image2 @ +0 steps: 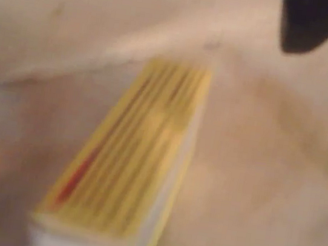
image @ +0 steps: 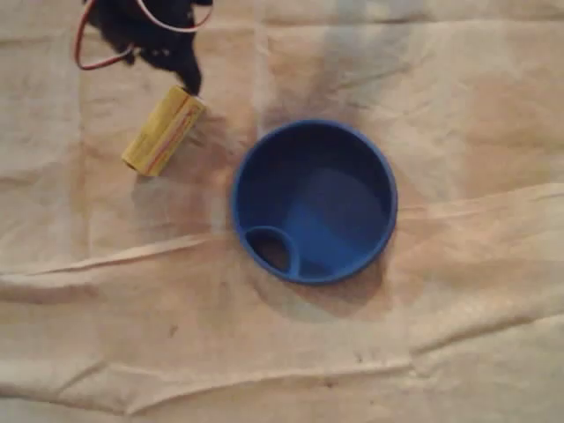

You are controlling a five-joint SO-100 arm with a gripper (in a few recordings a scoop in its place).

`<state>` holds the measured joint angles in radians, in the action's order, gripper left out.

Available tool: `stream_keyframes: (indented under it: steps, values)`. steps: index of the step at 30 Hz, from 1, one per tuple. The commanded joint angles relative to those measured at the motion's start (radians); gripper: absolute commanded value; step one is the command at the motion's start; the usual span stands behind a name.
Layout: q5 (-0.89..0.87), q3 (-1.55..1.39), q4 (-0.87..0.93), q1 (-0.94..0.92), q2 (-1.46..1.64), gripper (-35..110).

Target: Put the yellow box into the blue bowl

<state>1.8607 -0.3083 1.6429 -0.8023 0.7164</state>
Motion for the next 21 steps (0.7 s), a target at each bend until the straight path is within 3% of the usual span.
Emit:
stream_keyframes:
  steps: [1,21]
  values:
    - [-0.002,0.051,-0.061,-0.006,-0.014,30]
    - [-0.005,0.051,-0.086,0.003,-0.130,30]
